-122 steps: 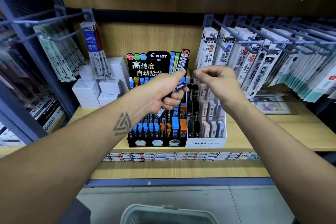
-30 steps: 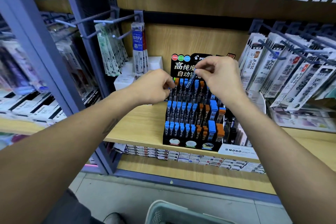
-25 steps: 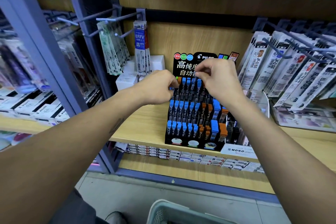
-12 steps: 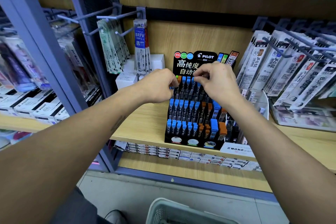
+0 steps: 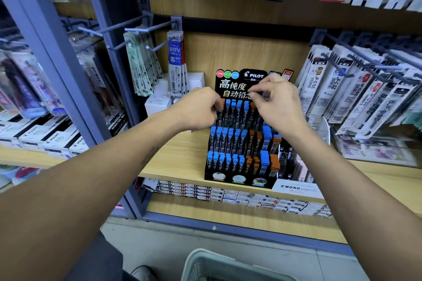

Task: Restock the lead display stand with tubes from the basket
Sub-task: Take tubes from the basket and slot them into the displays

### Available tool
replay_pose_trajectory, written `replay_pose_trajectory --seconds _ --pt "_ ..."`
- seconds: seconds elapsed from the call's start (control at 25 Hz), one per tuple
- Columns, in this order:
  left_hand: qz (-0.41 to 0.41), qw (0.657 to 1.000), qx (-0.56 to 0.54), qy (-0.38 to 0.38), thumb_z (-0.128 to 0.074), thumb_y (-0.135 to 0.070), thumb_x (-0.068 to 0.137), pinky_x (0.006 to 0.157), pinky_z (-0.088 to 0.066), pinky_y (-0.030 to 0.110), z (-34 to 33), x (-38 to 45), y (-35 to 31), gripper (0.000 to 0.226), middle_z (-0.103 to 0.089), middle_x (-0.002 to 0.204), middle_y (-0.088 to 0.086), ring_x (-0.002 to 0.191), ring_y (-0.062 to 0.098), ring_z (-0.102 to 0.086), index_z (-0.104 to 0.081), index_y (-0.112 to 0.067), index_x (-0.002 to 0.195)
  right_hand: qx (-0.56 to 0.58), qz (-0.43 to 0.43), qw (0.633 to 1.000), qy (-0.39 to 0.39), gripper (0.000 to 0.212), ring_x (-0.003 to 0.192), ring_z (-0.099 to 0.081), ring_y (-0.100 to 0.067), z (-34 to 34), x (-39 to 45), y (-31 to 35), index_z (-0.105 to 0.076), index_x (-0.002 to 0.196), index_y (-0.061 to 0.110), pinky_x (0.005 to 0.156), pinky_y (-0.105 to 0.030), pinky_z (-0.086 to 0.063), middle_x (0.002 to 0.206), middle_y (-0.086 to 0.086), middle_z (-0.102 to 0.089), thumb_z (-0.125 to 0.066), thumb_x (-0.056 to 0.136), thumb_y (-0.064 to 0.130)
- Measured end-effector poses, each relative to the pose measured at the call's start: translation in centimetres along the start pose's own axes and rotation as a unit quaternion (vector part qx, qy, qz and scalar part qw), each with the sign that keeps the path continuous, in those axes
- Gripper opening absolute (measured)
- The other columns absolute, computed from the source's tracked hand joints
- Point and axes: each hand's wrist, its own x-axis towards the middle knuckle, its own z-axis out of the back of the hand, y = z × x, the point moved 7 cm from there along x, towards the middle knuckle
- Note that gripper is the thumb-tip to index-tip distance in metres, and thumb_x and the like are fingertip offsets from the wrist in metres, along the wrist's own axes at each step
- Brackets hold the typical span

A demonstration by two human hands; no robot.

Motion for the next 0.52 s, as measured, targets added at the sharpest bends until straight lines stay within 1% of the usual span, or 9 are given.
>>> replay_pose_trajectory --seconds 0.08,0.12,0.2,0.28,0.32,0.36,0.4,0.48,0.52 --pt "-0.003 1.0 -0.016 -0.023 -0.052 0.004 0.087 0.077 -0.053 0.026 0.3 -1.0 -1.0 0.032 -0.07 0.086 -0.004 0.084 0.013 -0.067 -0.076 -0.01 0.102 0.024 -0.038 0.999 -0.009 0.013 0.083 -0.055 -0.011 1.5 -1.4 -0.4 -0.077 0.1 0.018 0.079 -0.03 -0.048 0.095 0.008 -0.061 -0.066 0.093 0.017" --pt "-0.007 0.999 -0.031 -0.029 -0.051 0.005 0.086 0.077 -0.05 0.026 0.1 -1.8 -1.8 0.03 -0.067 0.079 -0.006 0.082 0.012 -0.066 -0.076 -0.01 0.095 0.03 -0.054 0.998 -0.008 0.012 0.078 -0.055 -0.012 2.1 -2.6 -0.5 -0.077 0.097 0.019 0.076 -0.029 -0.048 0.094 0.008 -0.061 -0.067 0.093 0.017" --pt "-0.022 0.998 -0.051 -0.011 -0.05 0.005 0.085 0.081 -0.051 0.029 -1.2 -3.8 -3.8 0.028 -0.064 0.073 -0.008 0.076 0.009 -0.063 -0.074 -0.01 0.086 0.039 -0.08 0.996 0.022 0.011 0.074 -0.057 -0.011 2.4 -5.3 -0.6 -0.077 0.095 0.019 0.072 -0.026 -0.048 0.091 0.007 -0.063 -0.067 0.092 0.016" --pt "-0.05 0.997 -0.043 0.035 -0.05 0.004 0.083 0.071 -0.05 0.026 -3.7 -5.9 -6.1 0.026 -0.066 0.072 -0.007 0.072 0.011 -0.061 -0.072 -0.011 0.083 0.033 -0.103 0.991 0.077 0.012 0.078 -0.062 -0.012 2.4 -8.2 -0.6 -0.078 0.091 0.018 0.074 -0.026 -0.05 0.089 0.005 -0.07 -0.066 0.091 0.015" --pt "-0.062 0.995 -0.034 0.066 -0.05 0.003 0.082 0.067 -0.05 0.027 -5.5 -6.9 -7.1 0.025 -0.068 0.074 -0.004 0.074 0.013 -0.062 -0.071 -0.011 0.081 0.018 -0.113 0.986 0.124 0.014 0.078 -0.065 -0.013 2.1 -9.9 -0.8 -0.078 0.087 0.018 0.073 -0.026 -0.051 0.085 0.004 -0.072 -0.065 0.089 0.013" --pt "-0.075 0.991 -0.022 0.104 -0.05 0.002 0.081 0.066 -0.051 0.029 -7.7 -8.1 -7.7 0.024 -0.071 0.078 0.0 0.076 0.016 -0.063 -0.07 -0.012 0.08 -0.002 -0.121 0.974 0.193 0.015 0.075 -0.066 -0.014 1.4 -11.9 -1.1 -0.077 0.083 0.017 0.069 -0.026 -0.052 0.08 0.002 -0.073 -0.064 0.087 0.012" --pt "-0.089 0.984 -0.005 0.154 -0.051 0.001 0.081 0.066 -0.051 0.031 -10.3 -9.4 -8.1 0.023 -0.072 0.081 0.003 0.078 0.019 -0.064 -0.07 -0.012 0.079 -0.022 -0.128 0.951 0.279 0.016 0.071 -0.068 -0.016 0.0 -14.6 -1.6 -0.077 0.08 0.013 0.066 -0.026 -0.052 0.075 -0.001 -0.073 -0.062 0.084 0.01" --pt "-0.112 0.954 0.031 0.276 -0.051 -0.002 0.082 0.066 -0.05 0.034 -16.9 -13.1 -8.2 0.02 -0.071 0.084 0.011 0.078 0.027 -0.063 -0.07 -0.008 0.082 -0.045 -0.141 0.875 0.462 0.017 0.066 -0.071 -0.017 -3.5 -22.1 -2.8 -0.076 0.078 0.008 0.063 -0.024 -0.054 0.07 -0.006 -0.074 -0.059 0.081 0.007" --pt "-0.119 0.934 0.053 0.332 -0.051 -0.002 0.083 0.066 -0.049 0.035 -20.2 -15.2 -7.8 0.019 -0.071 0.085 0.015 0.079 0.031 -0.062 -0.07 -0.005 0.085 -0.045 -0.147 0.835 0.529 0.017 0.064 -0.071 -0.016 -5.2 -26.1 -3.4 -0.076 0.078 0.007 0.063 -0.024 -0.054 0.071 -0.007 -0.075 -0.059 0.08 0.006"
